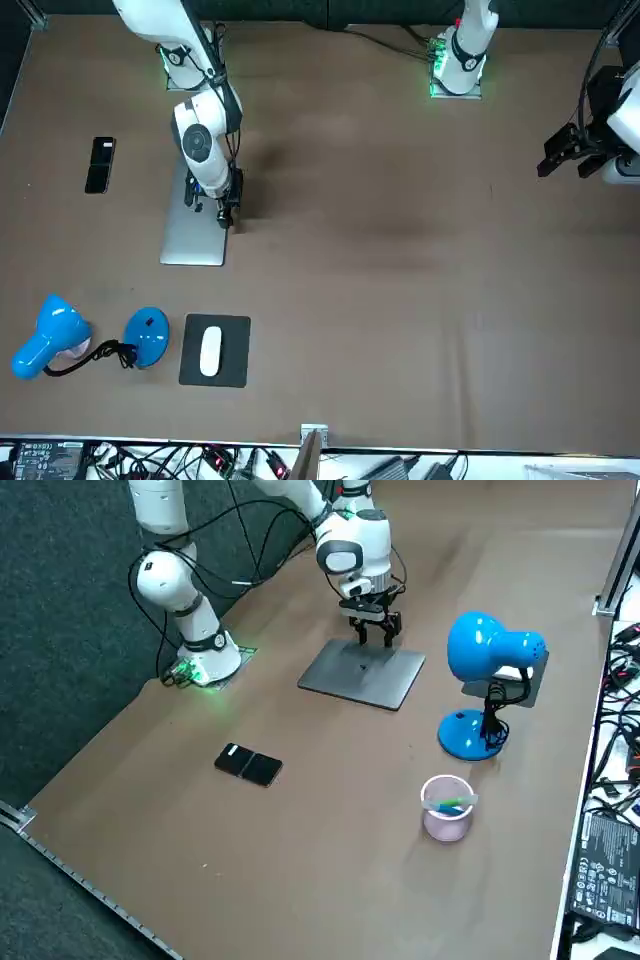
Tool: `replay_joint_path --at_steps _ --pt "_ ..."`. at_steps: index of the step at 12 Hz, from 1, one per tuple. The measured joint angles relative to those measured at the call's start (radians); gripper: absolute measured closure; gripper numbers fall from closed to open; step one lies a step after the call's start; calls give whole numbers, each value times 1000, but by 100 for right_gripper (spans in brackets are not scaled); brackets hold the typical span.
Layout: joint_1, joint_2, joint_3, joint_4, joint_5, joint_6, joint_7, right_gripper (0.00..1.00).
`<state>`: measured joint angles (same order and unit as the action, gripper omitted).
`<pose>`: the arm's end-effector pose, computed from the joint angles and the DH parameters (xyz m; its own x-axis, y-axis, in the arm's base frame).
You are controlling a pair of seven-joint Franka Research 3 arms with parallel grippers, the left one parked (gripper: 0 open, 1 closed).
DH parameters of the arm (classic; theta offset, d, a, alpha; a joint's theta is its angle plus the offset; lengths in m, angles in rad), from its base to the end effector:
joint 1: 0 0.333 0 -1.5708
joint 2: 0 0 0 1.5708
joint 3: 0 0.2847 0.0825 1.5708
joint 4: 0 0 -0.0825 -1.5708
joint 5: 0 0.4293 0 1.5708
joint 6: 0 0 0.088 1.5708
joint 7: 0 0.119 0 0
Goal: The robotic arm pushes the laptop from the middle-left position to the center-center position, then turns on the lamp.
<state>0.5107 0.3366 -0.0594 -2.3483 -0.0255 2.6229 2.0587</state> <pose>0.4652 0.2228 0.1016 -0.0102 -0.9984 0.0563 -0.9991 0.0125 0.0403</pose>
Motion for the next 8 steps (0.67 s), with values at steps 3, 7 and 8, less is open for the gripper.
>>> replay_joint_path --at_steps 3,7,8 --pt "-12 -3 0 -5 0 0 -12 6" --pt "-34 -7 0 -16 0 0 -42 6" --pt "-36 -9 0 -20 0 0 -45 6"
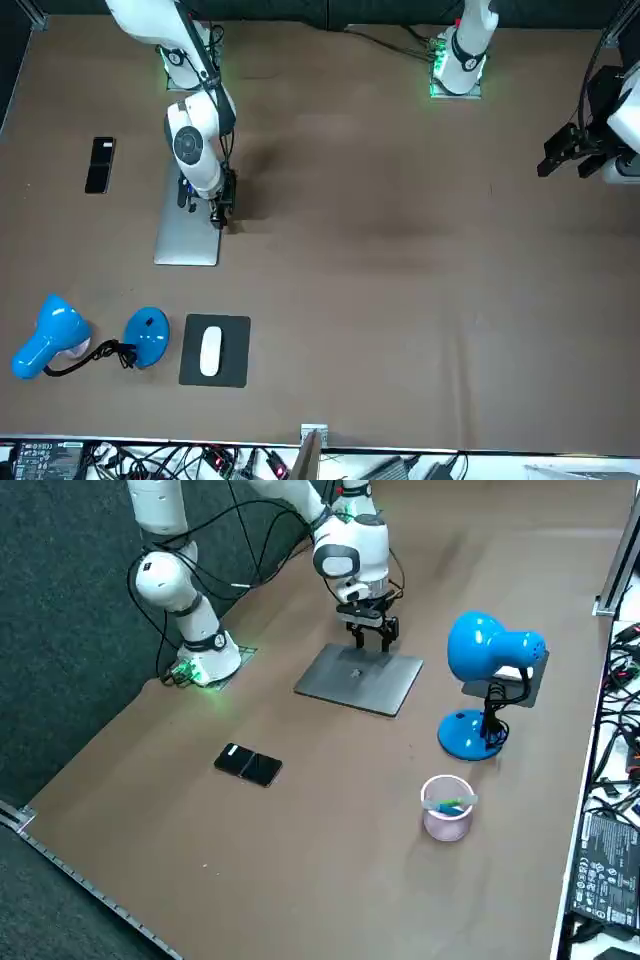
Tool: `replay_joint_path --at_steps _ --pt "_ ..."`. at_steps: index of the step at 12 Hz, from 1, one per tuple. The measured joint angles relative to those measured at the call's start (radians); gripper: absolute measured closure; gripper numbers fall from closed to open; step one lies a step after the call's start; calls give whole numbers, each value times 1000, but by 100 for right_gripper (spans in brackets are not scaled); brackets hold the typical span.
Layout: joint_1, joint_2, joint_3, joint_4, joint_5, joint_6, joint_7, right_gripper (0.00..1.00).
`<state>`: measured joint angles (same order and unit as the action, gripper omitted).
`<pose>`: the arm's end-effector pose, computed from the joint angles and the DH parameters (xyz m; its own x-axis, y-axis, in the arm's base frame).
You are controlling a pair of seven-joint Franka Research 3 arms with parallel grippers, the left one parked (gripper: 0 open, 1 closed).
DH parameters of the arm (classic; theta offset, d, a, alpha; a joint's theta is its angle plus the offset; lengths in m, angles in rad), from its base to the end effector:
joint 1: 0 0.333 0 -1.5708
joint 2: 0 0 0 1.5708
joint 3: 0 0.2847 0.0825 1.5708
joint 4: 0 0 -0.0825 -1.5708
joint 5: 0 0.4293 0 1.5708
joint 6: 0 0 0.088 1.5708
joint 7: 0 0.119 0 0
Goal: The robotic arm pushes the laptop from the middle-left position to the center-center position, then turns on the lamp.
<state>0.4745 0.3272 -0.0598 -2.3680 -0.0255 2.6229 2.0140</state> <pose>0.4665 0.2027 0.0997 -0.0019 -0.9983 0.0583 -0.9986 0.0049 0.0523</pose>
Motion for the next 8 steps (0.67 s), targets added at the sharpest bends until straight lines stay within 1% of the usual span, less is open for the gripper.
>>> replay_joint_path --at_steps 8 --pt "-14 -23 1 -16 -4 0 -38 5"
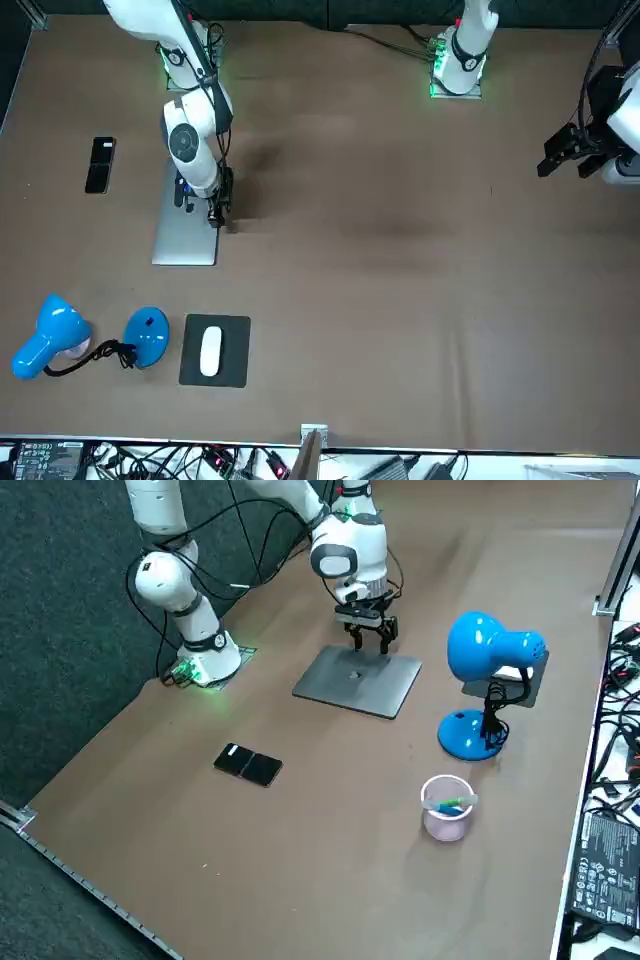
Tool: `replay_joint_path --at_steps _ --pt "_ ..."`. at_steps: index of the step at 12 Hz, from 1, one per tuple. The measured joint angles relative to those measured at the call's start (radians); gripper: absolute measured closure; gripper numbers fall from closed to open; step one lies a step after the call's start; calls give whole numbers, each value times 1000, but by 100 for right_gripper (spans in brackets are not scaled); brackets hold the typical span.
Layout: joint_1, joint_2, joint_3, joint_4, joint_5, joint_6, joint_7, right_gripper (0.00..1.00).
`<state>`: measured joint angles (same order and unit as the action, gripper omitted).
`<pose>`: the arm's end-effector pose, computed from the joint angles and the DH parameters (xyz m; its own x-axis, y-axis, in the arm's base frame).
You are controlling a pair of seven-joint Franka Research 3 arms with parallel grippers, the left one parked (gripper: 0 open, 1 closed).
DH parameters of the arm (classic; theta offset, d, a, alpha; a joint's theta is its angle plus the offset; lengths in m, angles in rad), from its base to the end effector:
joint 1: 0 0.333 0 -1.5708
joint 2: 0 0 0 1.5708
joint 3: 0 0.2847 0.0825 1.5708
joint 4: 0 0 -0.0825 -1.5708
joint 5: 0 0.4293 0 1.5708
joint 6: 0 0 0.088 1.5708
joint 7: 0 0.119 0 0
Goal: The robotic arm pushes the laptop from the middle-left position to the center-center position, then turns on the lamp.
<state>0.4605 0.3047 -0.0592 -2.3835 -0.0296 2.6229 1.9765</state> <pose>0.4671 0.1959 0.1058 0.0252 -0.9982 0.0540 -0.9986 -0.0226 0.0479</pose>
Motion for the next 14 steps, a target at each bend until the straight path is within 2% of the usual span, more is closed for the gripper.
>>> replay_joint_path --at_steps 3,5,9,14 --pt "6 -35 6 21 -6 -6 -73 5" --pt "8 -55 7 68 -8 -55 -166 5" --pt "6 -57 6 205 -8 -178 -436 8" --pt "-7 -14 -2 399 -9 -291 -772 11"
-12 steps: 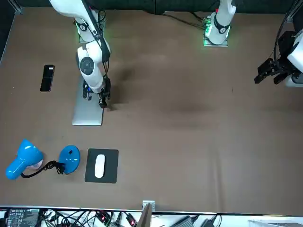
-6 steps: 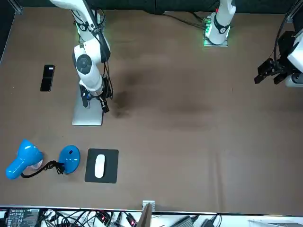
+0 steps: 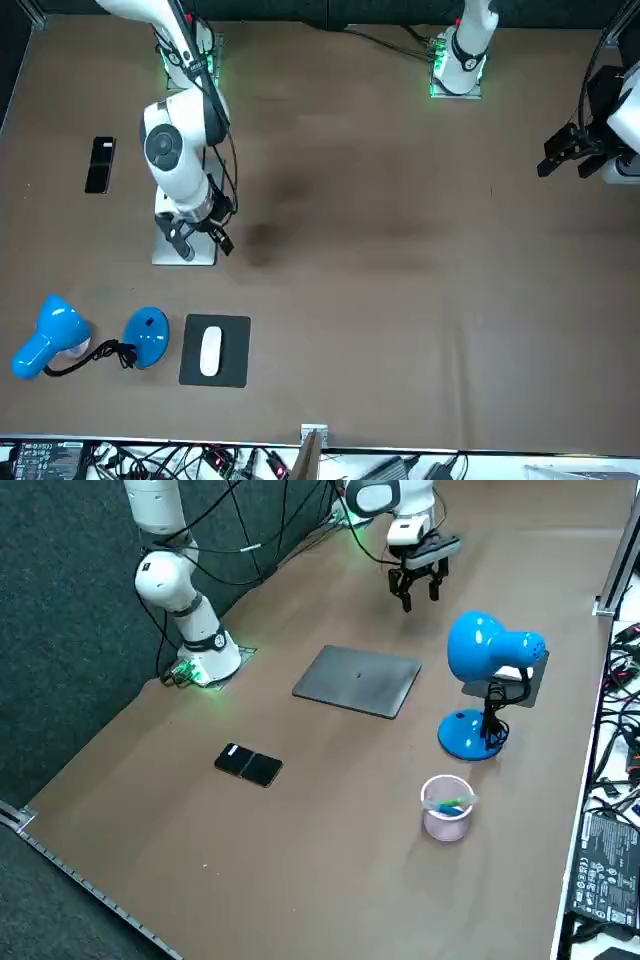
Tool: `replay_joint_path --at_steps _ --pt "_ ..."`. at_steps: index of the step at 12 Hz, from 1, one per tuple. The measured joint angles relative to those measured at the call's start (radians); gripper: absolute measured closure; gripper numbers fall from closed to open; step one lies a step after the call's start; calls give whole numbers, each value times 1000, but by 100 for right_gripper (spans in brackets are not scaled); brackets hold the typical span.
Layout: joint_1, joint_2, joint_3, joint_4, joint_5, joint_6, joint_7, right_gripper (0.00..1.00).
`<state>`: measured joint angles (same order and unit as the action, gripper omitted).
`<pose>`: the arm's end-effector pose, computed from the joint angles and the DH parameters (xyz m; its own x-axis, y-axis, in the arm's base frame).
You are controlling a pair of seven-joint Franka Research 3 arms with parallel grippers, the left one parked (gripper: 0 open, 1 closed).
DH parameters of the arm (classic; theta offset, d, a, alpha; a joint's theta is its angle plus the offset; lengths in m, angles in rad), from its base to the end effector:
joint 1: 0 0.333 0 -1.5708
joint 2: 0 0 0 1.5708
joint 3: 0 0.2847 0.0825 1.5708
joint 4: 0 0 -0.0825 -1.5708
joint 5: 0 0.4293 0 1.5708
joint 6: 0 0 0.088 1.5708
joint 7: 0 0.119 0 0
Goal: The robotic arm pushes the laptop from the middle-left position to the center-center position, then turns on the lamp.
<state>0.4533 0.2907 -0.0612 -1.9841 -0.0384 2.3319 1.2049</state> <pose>0.5880 0.2423 0.2537 0.7058 -0.7055 0.0640 -0.7049 -0.7084 -0.0362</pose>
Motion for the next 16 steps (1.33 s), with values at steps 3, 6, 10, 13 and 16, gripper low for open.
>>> replay_joint_path --at_steps 3,6,10,13,16 --pt "-50 42 -9 89 -11 -4 -397 26" --pt "-96 107 -10 172 -42 -4 -699 49" --pt "-150 192 -11 254 -66 -3 -1010 87" --pt "-192 227 -12 292 -66 -3 -1232 96" --pt "-249 256 -14 300 -66 1 -1414 98"
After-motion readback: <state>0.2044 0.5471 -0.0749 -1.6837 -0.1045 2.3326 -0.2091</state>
